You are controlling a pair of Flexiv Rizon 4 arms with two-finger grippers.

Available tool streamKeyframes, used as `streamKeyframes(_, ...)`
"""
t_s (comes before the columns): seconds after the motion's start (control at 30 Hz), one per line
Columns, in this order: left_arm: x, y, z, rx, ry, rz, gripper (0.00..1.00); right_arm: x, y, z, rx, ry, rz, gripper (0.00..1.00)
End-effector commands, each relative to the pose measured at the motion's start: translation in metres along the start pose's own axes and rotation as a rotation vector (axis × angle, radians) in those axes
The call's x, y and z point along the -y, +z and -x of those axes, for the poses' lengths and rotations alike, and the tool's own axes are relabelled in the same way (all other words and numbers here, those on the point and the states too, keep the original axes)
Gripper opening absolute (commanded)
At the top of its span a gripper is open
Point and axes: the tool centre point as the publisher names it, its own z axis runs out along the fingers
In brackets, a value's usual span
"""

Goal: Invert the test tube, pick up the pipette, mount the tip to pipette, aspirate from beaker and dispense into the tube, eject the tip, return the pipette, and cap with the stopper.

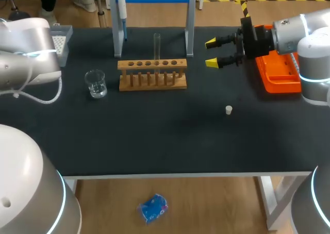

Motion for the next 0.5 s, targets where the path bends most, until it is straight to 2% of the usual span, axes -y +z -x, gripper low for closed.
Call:
streamKeyframes(0.03,0.0024,0.0023,0.0001,-0.001,-0.001,0.012,0.75,0.0001,-0.0001,-0.0003,0.001,0.0,0.0,1.0)
streamKeyframes(0.13,0.0026,0.0032,-0.0001,-0.002,-0.001,0.012,0.75,0.0001,-0.0001,-0.0003,0.001,0.0,0.0,1.0)
streamKeyframes(0.33,0.0022,0.005,0.0011,0.0,0.001,0.016,0.69,0.0001,-0.0001,-0.0003,0.001,0.0,0.0,1.0)
streamKeyframes(0.4,0.0019,0.0053,0.0014,0.001,-0.001,0.019,0.6,0.0001,-0.0001,-0.0003,0.001,0.0,0.0,1.0)
streamKeyframes(0.43,0.0019,0.0053,0.0014,0.002,-0.001,0.02,0.49,0.0001,-0.0001,-0.0003,0.001,0.0,0.0,1.0)
streamKeyframes(0.5,0.0019,0.0053,0.0013,0.001,0.0,0.022,0.42,0.0001,-0.0001,-0.0003,0.001,0.0,0.0,1.0)
